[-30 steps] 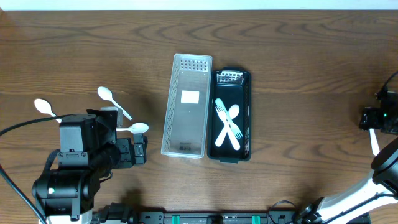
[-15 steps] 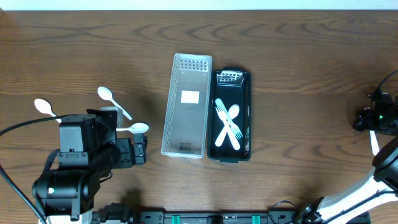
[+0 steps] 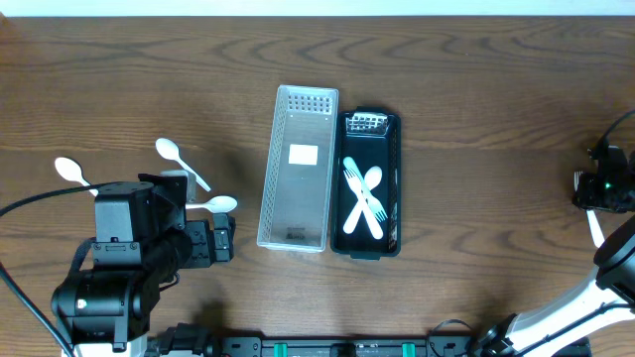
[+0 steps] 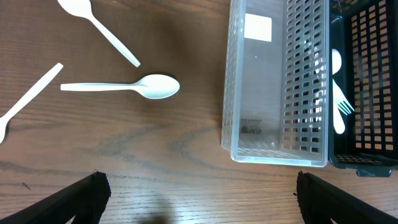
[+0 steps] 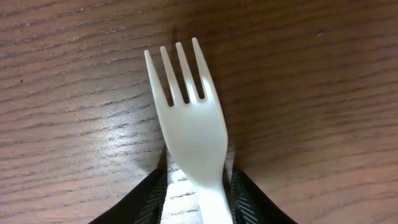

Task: Pack container
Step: 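Move the right gripper to the last white fork and grasp it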

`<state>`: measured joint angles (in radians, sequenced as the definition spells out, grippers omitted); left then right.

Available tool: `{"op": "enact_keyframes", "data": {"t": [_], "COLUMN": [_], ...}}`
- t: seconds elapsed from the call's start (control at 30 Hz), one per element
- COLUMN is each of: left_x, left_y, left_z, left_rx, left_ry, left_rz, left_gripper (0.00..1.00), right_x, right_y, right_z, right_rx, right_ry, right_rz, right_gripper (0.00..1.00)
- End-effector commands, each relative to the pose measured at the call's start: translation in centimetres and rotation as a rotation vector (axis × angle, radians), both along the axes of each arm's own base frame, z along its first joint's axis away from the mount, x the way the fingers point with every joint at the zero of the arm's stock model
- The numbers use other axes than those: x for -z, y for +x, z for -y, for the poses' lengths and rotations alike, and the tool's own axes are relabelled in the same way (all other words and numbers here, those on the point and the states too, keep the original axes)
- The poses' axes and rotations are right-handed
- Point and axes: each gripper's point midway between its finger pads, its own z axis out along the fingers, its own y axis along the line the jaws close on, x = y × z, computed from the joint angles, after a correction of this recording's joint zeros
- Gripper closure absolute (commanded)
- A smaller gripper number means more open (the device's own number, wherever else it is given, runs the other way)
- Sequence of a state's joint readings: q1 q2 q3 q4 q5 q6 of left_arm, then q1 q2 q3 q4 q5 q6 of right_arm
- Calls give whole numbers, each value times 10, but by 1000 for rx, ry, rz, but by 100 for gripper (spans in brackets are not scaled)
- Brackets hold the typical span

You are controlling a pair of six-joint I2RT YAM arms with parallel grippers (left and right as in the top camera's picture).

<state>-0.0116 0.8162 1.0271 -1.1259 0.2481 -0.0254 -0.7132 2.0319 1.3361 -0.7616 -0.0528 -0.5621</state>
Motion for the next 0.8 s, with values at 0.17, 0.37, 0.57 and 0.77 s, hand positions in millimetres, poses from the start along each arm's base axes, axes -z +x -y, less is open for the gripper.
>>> {"op": "enact_keyframes", "data": {"t": [0.17,0.37,0.57,0.77], "left_x": [-4,-4,-4,-5], "left_y": [1,1,1,2], "left_z": [-1,-1,-1,-1], "left_rx": [10,10,10,10], "left_ry": [11,11,12,12], "left_rz": [14,14,14,19], "left_gripper": [2,2,2,2], "right_x": [21,21,21,7], "right_y": [-8,-8,-6,14], "right_z": [-8,-8,-7,-12], "right_rx": [-1,-1,21,166], "right_ry": [48,48,46,53], "right_rz": [-44,-44,-37,20], "right_gripper": [81,88,99,99]}}
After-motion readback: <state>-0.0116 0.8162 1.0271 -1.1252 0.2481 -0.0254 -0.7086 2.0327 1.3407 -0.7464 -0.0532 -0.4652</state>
